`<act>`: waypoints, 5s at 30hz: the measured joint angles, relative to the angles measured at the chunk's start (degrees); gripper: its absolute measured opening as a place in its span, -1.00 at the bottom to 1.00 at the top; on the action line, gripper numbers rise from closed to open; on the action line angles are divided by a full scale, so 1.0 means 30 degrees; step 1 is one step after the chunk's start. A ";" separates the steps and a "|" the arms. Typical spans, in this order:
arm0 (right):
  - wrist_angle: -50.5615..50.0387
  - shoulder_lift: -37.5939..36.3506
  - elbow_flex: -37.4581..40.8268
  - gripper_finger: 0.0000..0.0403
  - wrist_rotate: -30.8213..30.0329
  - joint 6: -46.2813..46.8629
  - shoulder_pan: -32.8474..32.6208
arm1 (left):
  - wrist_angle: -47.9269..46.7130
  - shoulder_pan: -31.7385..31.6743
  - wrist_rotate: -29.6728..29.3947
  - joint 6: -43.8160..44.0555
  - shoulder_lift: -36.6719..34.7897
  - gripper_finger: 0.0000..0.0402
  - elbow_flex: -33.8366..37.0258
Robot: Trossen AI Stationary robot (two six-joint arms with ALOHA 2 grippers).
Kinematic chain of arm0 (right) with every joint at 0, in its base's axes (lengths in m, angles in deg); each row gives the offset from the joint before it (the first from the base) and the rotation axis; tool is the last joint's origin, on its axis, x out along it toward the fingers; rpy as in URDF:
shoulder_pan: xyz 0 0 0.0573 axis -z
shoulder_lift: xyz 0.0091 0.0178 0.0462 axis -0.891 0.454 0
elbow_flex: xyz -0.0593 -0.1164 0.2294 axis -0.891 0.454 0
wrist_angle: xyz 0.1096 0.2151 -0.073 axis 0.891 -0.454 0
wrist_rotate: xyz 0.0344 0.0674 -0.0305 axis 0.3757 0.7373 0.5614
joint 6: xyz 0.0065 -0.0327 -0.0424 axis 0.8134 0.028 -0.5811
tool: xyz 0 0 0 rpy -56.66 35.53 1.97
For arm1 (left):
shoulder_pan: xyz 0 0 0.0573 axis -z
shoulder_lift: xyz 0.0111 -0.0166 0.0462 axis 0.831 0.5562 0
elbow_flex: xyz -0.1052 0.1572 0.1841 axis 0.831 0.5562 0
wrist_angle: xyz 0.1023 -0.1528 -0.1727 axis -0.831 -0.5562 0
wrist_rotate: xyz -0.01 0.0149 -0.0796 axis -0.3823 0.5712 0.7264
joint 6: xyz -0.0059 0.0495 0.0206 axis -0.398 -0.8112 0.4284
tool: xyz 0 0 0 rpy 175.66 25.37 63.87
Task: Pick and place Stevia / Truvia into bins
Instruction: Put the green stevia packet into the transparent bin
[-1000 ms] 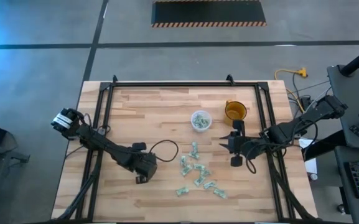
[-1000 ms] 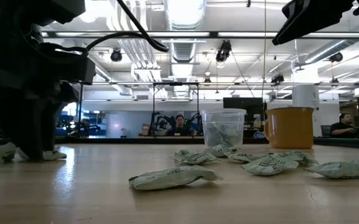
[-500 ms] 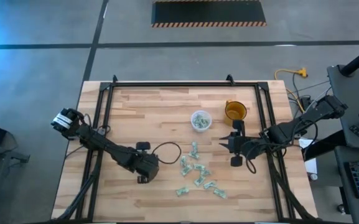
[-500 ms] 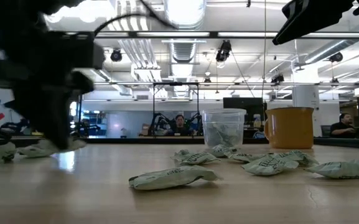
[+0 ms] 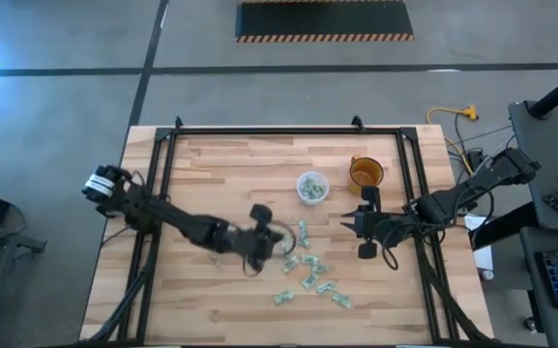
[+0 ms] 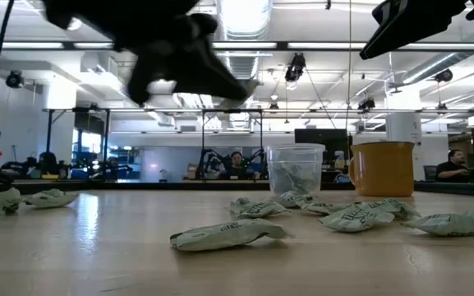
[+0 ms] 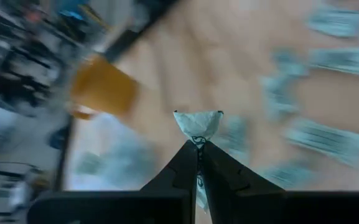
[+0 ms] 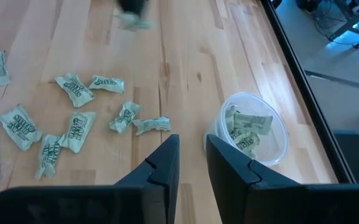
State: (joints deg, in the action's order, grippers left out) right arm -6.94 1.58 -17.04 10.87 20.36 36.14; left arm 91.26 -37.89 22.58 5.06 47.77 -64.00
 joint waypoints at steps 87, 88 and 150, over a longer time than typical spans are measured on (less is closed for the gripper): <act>1.1648 0.6808 0.3742 -0.49 0.9194 -0.1133 0.0010 | -0.6007 -0.3056 0.7034 0.8325 -0.1886 -0.14 0.1803; 1.1808 0.7227 0.3491 -0.49 0.9187 -0.0970 0.0028 | -0.6142 -0.3066 0.7026 0.8443 -0.2001 -0.14 0.1926; 0.5109 1.1617 -0.0479 -0.96 1.0203 -0.0183 0.1425 | -0.6224 -0.3013 0.7031 0.8953 -0.2266 -0.14 0.2171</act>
State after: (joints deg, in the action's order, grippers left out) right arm 8.38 36.43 -18.48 41.48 19.81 40.41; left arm 72.59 -46.93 43.67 31.92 40.97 -57.48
